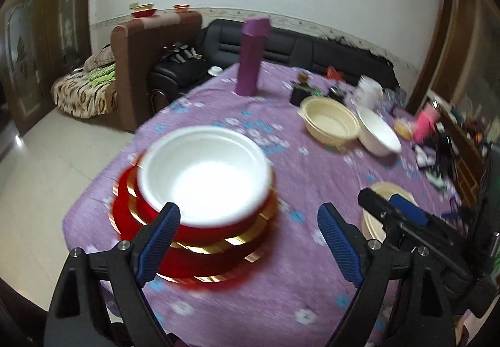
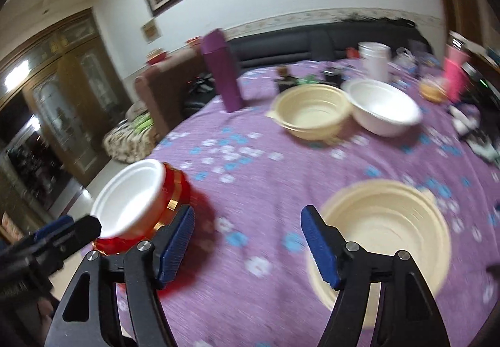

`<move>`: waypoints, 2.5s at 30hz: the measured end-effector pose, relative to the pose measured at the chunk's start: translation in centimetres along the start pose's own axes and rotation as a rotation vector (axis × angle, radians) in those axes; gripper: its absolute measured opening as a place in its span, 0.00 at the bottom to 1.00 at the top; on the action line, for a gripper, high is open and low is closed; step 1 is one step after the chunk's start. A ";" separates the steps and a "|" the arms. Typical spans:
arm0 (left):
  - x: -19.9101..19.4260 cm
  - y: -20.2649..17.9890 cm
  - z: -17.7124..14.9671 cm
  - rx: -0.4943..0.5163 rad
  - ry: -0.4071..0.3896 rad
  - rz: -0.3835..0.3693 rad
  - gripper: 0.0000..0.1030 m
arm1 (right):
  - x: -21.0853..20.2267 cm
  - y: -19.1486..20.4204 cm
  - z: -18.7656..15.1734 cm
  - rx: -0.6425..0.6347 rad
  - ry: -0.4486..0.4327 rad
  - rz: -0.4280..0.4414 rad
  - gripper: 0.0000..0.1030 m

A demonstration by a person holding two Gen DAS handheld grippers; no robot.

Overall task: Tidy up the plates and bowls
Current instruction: 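Move both tools to the large beige plastic bowl and grasp its rim, then lift the beige bowl with both tools and lower it into the white foam bowl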

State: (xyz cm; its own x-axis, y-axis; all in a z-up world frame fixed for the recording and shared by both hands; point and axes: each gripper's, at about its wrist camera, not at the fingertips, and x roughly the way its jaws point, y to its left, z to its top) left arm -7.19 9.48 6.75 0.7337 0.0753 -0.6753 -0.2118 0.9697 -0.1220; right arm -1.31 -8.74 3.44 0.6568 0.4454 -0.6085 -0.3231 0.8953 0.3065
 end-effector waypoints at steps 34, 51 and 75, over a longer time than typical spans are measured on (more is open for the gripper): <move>4.2 -9.2 -3.6 0.208 0.126 -0.016 0.87 | -4.9 -11.3 -3.2 0.199 -0.054 -0.207 0.79; 11.3 -12.3 -1.3 0.152 0.296 -0.159 0.87 | -3.4 -15.8 -4.0 0.293 0.022 -0.271 0.79; 15.5 -13.6 -1.6 0.113 0.388 -0.227 0.74 | -1.0 -15.4 -3.5 0.248 0.080 -0.186 0.59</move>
State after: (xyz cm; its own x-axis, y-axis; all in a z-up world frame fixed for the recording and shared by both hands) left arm 6.02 -2.94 -3.18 0.4527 -0.2140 -0.8656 0.0137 0.9723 -0.2333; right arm 0.65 -22.91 -3.23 0.6300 0.2819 -0.7236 -0.0200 0.9374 0.3478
